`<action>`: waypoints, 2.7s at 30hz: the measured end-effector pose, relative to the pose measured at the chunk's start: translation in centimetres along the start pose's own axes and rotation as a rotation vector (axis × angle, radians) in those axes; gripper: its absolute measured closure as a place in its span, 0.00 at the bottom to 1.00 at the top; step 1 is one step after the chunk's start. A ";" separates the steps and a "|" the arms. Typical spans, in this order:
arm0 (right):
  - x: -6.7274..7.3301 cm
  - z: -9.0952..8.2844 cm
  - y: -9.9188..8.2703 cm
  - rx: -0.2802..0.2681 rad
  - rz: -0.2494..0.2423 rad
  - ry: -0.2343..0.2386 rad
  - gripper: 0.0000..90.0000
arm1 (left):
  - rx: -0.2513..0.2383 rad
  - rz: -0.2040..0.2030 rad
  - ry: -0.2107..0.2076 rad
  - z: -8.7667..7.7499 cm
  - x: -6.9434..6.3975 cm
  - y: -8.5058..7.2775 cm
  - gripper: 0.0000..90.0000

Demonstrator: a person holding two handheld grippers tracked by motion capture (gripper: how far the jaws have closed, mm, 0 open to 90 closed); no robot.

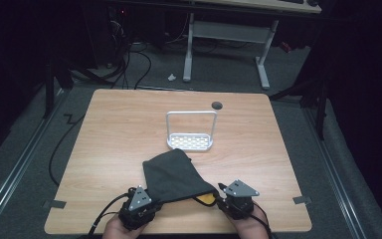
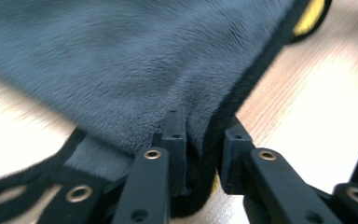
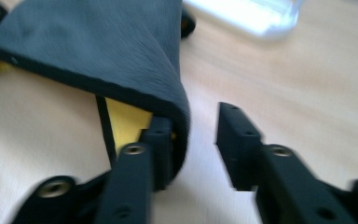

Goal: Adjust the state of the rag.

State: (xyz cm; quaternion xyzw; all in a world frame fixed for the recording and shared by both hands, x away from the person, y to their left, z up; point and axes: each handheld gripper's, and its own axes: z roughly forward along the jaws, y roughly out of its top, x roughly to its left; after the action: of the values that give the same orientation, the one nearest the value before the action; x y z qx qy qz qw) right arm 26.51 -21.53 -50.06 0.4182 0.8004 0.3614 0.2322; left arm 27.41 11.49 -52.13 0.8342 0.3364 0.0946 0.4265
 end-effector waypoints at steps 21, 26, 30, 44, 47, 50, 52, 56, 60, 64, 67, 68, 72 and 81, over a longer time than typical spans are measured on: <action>1.9 0.4 0.0 -0.029 0.013 0.147 0.52 | -0.006 -0.118 0.173 0.4 3.8 0.3 0.92; 2.6 0.1 0.0 -0.040 -0.003 0.171 0.51 | -0.016 -0.152 0.228 0.9 4.8 0.7 0.93; 2.3 -0.1 -0.1 -0.049 0.009 0.163 0.52 | -0.022 -0.191 0.235 0.8 5.9 0.7 0.94; 0.5 7.0 4.4 -0.025 0.108 0.148 0.59 | 0.026 -0.106 0.136 -0.9 2.8 -1.0 0.86; 1.1 9.1 5.4 0.012 0.100 0.166 0.57 | 0.021 -0.114 0.125 -0.9 3.0 -1.0 0.83; 1.7 9.9 5.5 0.029 0.094 0.199 0.74 | 0.020 -0.119 0.122 -0.9 3.0 -1.0 0.83; 2.3 9.3 5.5 0.010 0.022 0.141 0.94 | 0.018 -0.110 0.134 -1.0 2.9 -1.0 0.88; 0.8 4.7 6.5 -0.105 0.023 0.060 0.94 | -0.043 -0.057 0.143 -1.7 1.9 -0.2 0.93; -0.9 -0.3 6.7 -0.214 0.027 -0.018 0.91 | -0.038 0.002 0.056 -0.7 0.2 0.3 0.91; -1.6 0.1 4.0 -0.110 0.018 -0.073 0.91 | 0.047 0.007 -0.060 0.6 -0.8 0.2 0.61; -2.3 0.6 2.9 -0.055 0.035 -0.071 0.90 | 0.039 0.004 -0.100 0.2 -0.8 0.3 0.52; -3.0 0.7 1.8 -0.019 0.050 -0.077 0.90 | 0.018 -0.022 -0.128 -0.6 -0.4 0.5 0.50; -3.8 0.9 0.2 0.030 0.058 -0.084 0.90 | -0.041 -0.042 -0.103 -1.9 1.0 0.6 0.53; -4.0 1.3 -0.2 0.040 0.073 -0.072 0.88 | 0.053 0.000 -0.057 5.0 2.7 3.4 0.57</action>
State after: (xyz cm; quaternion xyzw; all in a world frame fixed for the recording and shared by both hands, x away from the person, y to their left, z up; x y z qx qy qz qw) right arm 29.40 -24.47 -50.75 0.4645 0.7827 0.3385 0.2389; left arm 33.35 8.58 -52.95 0.8476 0.3266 0.0617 0.4137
